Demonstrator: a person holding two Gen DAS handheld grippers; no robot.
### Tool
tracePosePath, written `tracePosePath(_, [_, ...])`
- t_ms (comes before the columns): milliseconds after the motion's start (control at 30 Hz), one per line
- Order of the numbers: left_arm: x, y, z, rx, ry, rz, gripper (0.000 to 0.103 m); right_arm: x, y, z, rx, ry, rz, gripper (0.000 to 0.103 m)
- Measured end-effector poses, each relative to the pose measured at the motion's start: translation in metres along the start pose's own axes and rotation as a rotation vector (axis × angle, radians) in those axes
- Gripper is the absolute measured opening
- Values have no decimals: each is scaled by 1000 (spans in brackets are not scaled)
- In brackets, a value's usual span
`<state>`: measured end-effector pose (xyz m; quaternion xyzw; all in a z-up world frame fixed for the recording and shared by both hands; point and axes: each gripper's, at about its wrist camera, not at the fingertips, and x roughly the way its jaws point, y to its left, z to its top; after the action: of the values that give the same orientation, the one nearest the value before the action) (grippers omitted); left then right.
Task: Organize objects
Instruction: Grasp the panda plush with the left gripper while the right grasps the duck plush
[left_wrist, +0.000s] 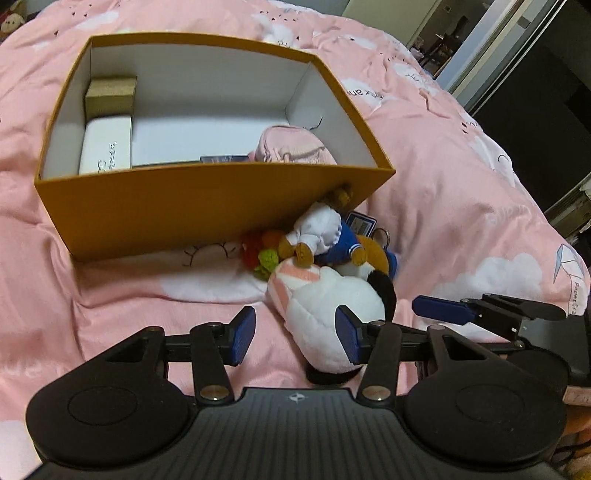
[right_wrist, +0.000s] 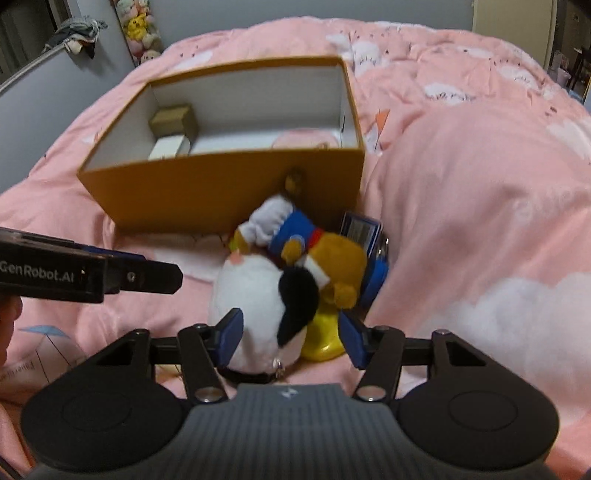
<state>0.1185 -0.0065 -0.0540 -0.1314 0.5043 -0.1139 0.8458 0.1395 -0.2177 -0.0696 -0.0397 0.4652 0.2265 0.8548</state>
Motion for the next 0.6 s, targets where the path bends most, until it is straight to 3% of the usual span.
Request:
tracePosePath(367, [2, 3, -3, -1, 21, 27, 57, 35, 9, 0, -26, 117, 86, 67])
tracePosePath(600, [-18, 20, -7, -68, -6, 71, 57, 24, 36, 3, -142, 61, 145, 67])
